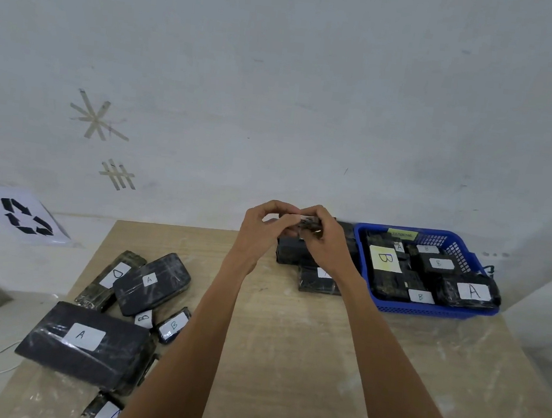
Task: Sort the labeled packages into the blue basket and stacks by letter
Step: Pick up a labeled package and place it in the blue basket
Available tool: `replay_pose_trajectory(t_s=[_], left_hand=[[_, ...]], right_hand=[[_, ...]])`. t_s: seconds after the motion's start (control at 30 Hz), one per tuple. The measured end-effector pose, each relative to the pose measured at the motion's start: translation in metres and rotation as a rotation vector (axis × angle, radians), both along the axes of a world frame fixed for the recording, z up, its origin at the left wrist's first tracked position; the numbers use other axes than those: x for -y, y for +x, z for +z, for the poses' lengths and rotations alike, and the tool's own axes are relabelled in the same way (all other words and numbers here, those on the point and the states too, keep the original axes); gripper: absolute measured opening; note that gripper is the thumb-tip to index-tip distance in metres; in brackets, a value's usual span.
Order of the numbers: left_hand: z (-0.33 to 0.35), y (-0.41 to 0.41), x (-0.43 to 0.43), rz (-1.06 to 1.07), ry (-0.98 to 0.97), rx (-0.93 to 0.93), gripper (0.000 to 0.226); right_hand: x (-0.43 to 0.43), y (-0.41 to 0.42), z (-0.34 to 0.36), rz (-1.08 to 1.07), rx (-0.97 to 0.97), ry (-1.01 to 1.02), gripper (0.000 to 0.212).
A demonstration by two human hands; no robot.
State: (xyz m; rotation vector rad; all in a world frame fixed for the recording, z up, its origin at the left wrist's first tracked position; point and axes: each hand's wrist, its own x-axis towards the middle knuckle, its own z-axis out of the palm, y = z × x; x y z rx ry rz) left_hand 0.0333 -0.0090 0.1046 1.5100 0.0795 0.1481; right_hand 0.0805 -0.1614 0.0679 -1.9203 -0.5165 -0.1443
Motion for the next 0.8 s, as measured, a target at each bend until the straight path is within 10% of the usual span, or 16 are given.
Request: replay_pose_trajectory(t_s=[0.8], left_hand=[[-0.005, -0.001, -0.002, -0.108, -0.110, -0.031, 0.016]], right_hand=[[0.009, -0.001, -0.014, 0.026, -0.032, 0.055, 0.026]])
